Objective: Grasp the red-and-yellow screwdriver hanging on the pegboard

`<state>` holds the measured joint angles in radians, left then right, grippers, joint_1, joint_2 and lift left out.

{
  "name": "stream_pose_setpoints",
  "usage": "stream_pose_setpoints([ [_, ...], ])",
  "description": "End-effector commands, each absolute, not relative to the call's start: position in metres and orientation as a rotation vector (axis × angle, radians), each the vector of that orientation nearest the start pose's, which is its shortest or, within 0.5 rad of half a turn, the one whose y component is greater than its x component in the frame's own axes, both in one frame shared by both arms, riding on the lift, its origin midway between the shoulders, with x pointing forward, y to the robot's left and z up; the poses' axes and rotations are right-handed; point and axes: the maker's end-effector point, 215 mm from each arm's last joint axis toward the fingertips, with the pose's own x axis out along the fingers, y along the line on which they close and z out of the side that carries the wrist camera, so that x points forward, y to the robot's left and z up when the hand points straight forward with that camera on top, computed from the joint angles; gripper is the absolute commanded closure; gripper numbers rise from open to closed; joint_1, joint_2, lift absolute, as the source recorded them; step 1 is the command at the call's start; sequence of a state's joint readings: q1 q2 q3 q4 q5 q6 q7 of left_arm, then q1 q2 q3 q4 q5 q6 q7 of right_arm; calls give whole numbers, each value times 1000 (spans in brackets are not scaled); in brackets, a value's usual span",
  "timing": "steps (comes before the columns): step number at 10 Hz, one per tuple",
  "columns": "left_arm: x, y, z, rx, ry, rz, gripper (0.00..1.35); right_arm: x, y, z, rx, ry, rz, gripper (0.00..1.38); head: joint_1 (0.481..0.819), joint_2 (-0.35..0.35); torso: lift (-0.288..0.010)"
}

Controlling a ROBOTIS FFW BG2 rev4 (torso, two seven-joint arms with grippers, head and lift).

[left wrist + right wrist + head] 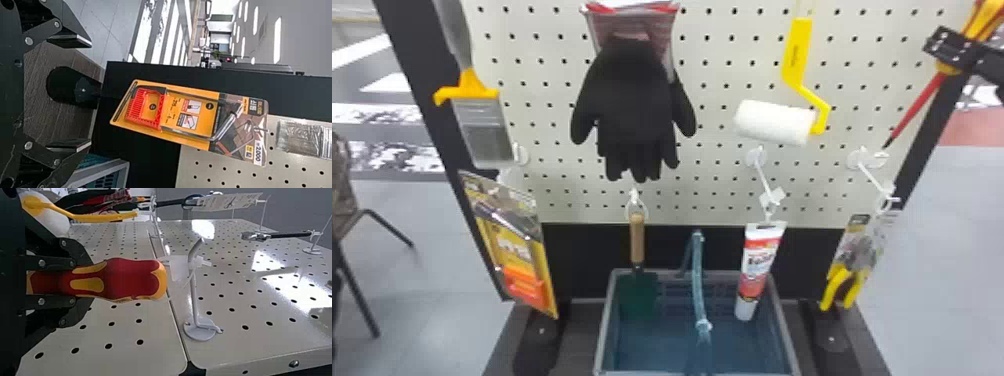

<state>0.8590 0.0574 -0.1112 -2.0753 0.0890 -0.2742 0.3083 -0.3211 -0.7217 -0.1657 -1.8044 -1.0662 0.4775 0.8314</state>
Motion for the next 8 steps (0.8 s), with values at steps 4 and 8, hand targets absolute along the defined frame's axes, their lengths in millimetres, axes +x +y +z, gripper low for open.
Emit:
stream_pose_setpoints([
  [4, 315, 245, -387, -111, 110, 219, 387, 527, -258, -11, 214, -221, 1021, 1274, 549, 0, -100],
  [8, 314, 245, -387, -112, 113, 220, 387, 527, -258, -10, 216, -224, 1022, 1274, 549, 0, -100],
])
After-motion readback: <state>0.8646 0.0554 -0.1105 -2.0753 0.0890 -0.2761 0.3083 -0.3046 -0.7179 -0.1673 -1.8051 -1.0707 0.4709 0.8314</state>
